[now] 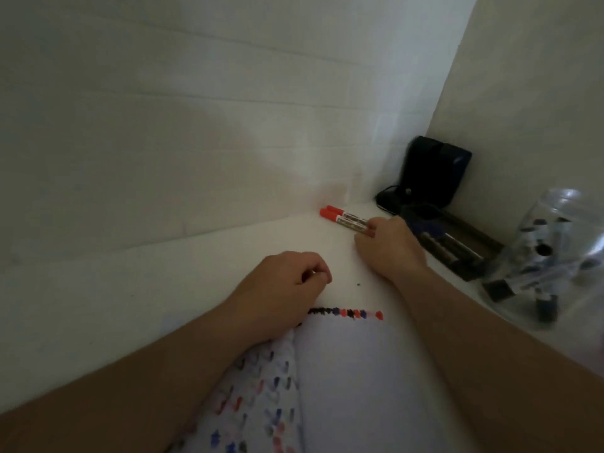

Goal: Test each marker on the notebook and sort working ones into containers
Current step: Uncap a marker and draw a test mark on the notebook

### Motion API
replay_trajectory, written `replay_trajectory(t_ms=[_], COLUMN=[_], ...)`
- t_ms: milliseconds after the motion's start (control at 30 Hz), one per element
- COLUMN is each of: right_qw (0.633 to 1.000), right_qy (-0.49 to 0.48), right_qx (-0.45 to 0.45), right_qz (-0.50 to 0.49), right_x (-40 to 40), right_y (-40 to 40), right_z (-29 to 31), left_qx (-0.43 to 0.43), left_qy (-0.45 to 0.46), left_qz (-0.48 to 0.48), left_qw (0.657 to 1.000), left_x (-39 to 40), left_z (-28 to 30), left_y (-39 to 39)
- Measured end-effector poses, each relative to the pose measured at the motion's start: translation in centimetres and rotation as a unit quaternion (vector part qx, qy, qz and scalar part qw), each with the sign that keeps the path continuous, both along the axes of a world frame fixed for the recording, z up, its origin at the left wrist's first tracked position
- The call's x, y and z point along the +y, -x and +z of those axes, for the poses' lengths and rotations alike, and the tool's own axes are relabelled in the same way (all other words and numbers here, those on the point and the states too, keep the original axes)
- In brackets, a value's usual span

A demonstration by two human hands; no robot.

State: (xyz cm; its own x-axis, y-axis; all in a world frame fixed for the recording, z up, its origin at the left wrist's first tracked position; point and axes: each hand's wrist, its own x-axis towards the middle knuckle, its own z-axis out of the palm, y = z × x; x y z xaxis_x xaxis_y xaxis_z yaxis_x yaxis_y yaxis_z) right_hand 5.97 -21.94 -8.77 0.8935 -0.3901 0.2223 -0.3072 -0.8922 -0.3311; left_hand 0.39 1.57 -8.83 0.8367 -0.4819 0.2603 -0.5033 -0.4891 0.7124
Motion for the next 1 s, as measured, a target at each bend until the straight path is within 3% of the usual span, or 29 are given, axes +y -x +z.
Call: replay_trajectory(t_ms=[200,333,433,500,567,667,767,867,1000], right_qw=[0.997,0.991,0.976,0.938,0.851,0.763,0.733,0.710,0.753], right_qy=[0.047,-0.116,-0.182,-0.307,-0.490,-0.611,-0.635,-0.658,-0.620], right_qx=[0.055,-0.007,-0.034,-0.056,-0.085,-0.127,-0.192,-0.205,-0.131], right_qz=[-0.008,0.066,0.116,0.149,0.168,0.166,0.151,0.144,0.176], right_x=[0.5,1.2,2.1,2.9,3.9,5.5,6.1,5.8,6.9], right_y=[-0.8,3.6,7.5,9.7,11.2,11.9,11.9,12.1,12.0], right_z=[0.2,1.9,3.7,4.4,4.4,3.3,3.1,3.3,2.6], left_qx=[-0.005,-0.013,-0.070,-0.127,-0.196,-0.258,-0.190,-0.202,-0.180], left_qy=[-0.011,0.011,0.020,-0.020,-0.056,-0.056,-0.027,-0.043,-0.073], left_qz=[0.011,0.063,0.101,0.104,0.091,0.046,-0.012,-0.024,-0.057], left_qw=[1.000,0.998,0.992,0.986,0.975,0.964,0.981,0.978,0.979], left_x=[0.2,0.4,0.4,0.3,0.3,0.3,0.4,0.3,-0.1], left_z=[0.1,-0.3,-0.3,-0.2,-0.3,-0.1,0.3,0.5,0.6], left_y=[-0.4,-0.4,-0.2,0.0,0.1,0.3,0.6,0.8,1.4])
